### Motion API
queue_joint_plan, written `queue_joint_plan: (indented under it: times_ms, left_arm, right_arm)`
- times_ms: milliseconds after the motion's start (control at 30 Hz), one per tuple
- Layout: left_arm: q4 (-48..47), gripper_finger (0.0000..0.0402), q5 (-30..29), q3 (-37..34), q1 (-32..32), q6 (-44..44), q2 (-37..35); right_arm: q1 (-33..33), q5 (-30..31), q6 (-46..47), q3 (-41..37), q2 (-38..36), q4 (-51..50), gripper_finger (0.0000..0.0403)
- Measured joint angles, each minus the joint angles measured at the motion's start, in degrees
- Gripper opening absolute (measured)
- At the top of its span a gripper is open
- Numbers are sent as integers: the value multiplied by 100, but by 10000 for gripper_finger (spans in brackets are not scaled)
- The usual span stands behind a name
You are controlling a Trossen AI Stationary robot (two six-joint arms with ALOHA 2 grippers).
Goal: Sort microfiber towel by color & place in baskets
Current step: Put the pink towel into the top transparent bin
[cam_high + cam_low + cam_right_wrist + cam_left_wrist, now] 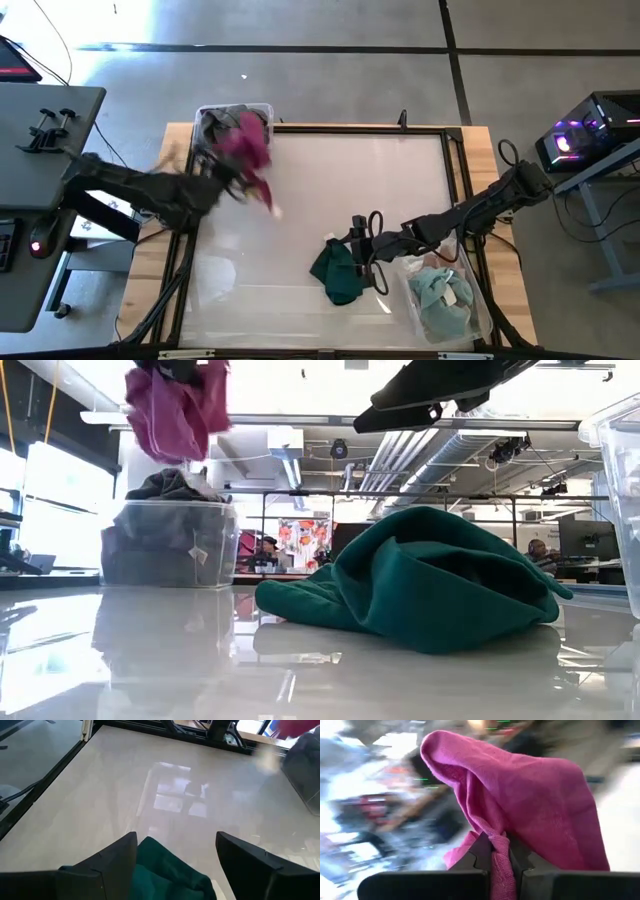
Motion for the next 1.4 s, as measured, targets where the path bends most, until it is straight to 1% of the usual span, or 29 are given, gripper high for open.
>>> queue_joint_plan:
  times_ms: [33, 100, 167, 300, 367, 433, 500, 600, 700, 767, 967, 1200, 1400]
  left_arm:
    - [377, 6, -197, 0, 202, 689, -198]
    - [1061, 5, -195, 2, 745, 1765, -520]
    - [1507, 3, 320, 2, 1404, 2362, -753]
    - [1983, 1, 1932, 2, 2912, 2648, -927]
    - [2142, 1, 2679, 2, 3630, 2770, -842]
    - [2348, 1, 3291, 2, 4267, 2801, -651]
    - [2550, 1, 3624, 2, 4795, 2763, -381]
    - [2684, 1, 3686, 2, 5374, 2751, 73]
    - [2552, 1, 3710, 2, 5764, 2511, 549]
    - [2377, 1, 3831, 2, 5937, 2338, 798]
    - [1426, 1, 4150, 2, 6117, 1804, 1355]
    - [55, 1, 4953, 2, 6318, 1403, 1781]
    - [-360, 1, 5776, 13, 6532, 1386, 2221]
  right_arm:
    - [0, -1, 0, 0, 0, 2, 266]
    - [-6, 1, -8, 0, 0, 19, 266]
    - [-29, -1, -31, 0, 0, 43, 266]
    - [-84, 3, -3, 0, 0, 76, 266]
    - [-109, 3, -2, 0, 0, 70, 266]
    - [-108, 4, -4, 0, 0, 72, 266]
    - [-106, 1, -4, 0, 0, 70, 266]
    - [-102, 1, -3, 0, 0, 61, 266]
    - [-74, 1, 15, 0, 0, -19, 266]
    - [-64, 1, 76, 0, 0, -73, 266]
    - [-63, 1, 297, 0, 0, -301, 266]
    - [-63, 1, 297, 0, 0, -323, 266]
    - [-63, 1, 297, 0, 0, -321, 266]
